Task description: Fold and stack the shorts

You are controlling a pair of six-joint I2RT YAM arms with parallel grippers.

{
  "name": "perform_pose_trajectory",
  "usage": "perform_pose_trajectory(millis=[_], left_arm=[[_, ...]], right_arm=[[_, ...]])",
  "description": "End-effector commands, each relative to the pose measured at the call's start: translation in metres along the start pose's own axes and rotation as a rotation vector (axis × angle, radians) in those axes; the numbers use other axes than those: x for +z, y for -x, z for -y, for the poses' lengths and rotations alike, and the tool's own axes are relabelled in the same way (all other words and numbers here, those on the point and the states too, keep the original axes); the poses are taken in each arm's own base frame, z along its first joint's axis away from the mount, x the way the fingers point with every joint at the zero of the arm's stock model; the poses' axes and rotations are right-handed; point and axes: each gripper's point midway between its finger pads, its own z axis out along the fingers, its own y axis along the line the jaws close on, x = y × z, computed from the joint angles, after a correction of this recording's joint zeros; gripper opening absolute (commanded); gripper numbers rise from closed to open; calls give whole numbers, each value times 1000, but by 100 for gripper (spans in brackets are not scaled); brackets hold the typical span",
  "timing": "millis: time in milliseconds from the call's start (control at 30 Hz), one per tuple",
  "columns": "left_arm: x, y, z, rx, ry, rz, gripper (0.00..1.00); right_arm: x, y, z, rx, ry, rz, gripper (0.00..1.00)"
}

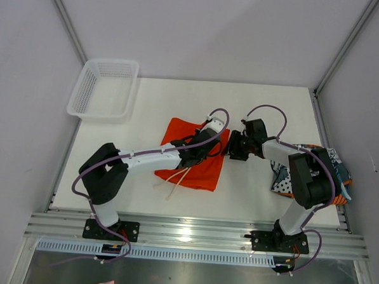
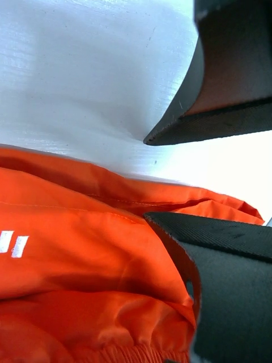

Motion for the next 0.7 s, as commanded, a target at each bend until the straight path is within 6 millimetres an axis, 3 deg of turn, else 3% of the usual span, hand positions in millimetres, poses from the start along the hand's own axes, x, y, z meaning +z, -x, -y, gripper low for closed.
perform_pose_trajectory(millis=[0, 367, 667], left_arm=[[-1, 23, 10, -43, -22, 49, 0], [1, 20, 17, -49, -47, 36, 0], [3, 20, 16, -60, -26, 9, 0]], right_arm=[[-10, 11, -13, -1, 37, 46, 51], [-5, 10, -26, -11, 70, 37, 43], [-17, 18, -20, 6, 25, 94, 34]])
